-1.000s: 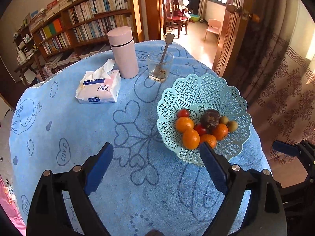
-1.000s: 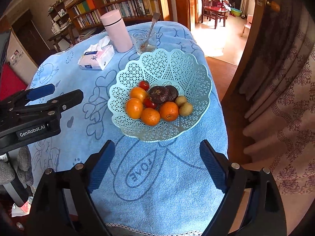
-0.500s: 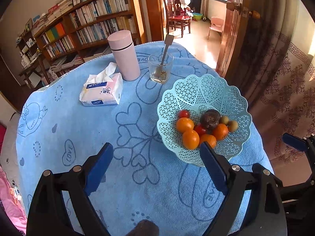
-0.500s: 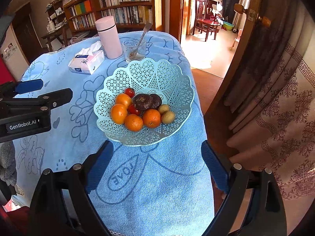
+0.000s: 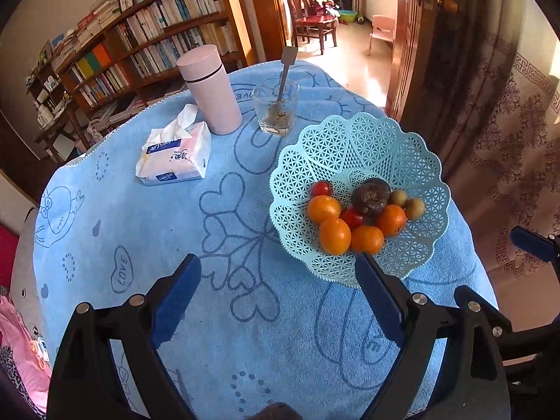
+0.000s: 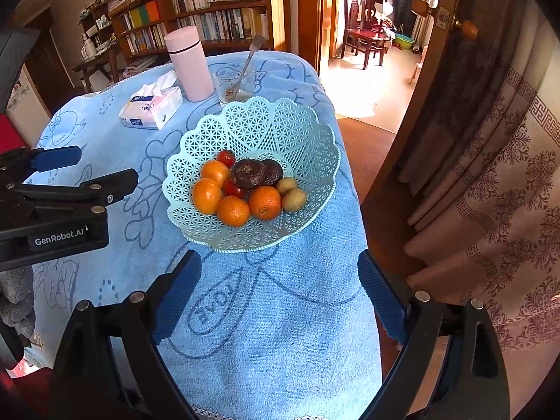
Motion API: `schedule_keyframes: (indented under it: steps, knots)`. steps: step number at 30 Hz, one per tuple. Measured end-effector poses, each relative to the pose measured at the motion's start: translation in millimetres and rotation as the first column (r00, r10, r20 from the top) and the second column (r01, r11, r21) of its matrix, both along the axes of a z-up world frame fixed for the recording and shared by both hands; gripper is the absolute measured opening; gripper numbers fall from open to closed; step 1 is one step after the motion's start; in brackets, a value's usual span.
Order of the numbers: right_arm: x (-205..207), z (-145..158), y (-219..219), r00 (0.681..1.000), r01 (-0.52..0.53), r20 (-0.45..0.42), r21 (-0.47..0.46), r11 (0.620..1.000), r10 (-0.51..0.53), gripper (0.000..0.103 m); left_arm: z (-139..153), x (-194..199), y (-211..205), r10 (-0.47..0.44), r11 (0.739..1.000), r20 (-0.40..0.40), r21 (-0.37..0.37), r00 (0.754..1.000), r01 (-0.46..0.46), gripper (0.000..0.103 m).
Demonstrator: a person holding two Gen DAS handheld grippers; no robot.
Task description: Organize fruits
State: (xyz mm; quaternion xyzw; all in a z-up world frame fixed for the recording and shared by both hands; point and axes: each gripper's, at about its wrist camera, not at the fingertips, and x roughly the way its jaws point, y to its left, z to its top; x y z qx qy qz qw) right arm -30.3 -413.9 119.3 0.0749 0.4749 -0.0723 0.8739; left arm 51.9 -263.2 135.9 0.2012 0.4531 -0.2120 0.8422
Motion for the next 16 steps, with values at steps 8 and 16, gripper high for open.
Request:
schedule_keyframes:
  steps: [8,16]
  knots:
    - [-3,-4,4,1.0,0.001,-0.012,0.007,1.0,-0.001,0.092,-2,-6,4,-0.014,1.0,0.006,0.005,1.0,0.014,0.089]
    - [7,-22,36,0.994,-0.078,-0.077,0.065,0.995,0.083,0.092,-31,1,47,0.107,0.994,-0.11,0.044,0.988,-0.102,0.089]
